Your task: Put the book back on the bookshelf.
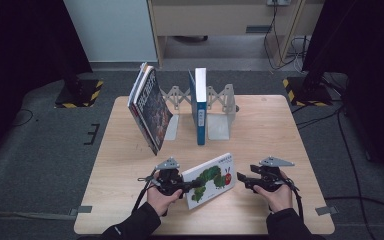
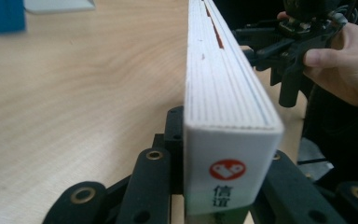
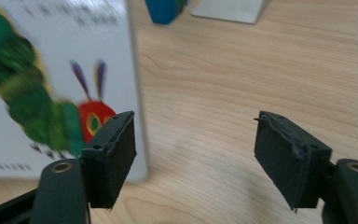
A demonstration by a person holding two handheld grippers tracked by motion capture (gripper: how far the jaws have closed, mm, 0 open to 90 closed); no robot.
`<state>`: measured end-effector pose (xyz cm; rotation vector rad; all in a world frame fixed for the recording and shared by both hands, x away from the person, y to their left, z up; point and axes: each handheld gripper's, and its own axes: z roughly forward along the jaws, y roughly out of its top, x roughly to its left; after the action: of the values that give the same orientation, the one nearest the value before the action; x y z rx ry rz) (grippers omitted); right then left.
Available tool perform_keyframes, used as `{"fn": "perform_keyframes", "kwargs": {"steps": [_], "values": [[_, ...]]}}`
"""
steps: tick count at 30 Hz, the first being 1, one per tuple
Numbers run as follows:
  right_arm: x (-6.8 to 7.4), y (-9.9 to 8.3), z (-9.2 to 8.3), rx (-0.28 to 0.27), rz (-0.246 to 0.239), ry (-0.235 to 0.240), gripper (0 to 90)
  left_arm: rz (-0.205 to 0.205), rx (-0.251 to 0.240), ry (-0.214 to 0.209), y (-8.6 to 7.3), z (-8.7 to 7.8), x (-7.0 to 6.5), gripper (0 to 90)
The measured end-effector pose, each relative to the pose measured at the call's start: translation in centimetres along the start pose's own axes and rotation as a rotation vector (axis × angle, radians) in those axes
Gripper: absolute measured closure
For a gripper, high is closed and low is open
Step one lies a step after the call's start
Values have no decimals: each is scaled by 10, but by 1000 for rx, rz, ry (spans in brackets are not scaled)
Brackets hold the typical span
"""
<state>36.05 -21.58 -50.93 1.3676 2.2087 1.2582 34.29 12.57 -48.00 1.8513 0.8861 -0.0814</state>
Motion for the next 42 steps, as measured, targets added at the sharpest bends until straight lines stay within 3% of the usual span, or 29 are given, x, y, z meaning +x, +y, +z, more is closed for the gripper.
{"fn": "perform_keyframes", "kwargs": {"steps": [9, 17, 22, 30, 34, 37, 42], "values": [[-20, -6, 2, 90, -31, -121, 212, 14, -31, 67, 11, -13, 2, 752], [-28, -10, 3, 140, -22, -171, 178, -4, -70, 105, 20, -25, 5, 752], [-32, -12, 4, 162, -19, -191, 152, 15, -94, 138, 29, -30, 5, 752], [-35, -15, 6, 150, -42, -223, 109, 23, -119, 194, 43, -29, 6, 752], [-34, -17, 7, 162, -73, -240, 67, 19, -136, 200, 52, -26, 7, 752], [-34, -17, 8, 159, -66, -246, 56, 28, -152, 220, 59, -23, 6, 751], [-35, -22, 10, 118, -65, -251, 12, 41, -185, 240, 71, -16, 4, 751]]}}
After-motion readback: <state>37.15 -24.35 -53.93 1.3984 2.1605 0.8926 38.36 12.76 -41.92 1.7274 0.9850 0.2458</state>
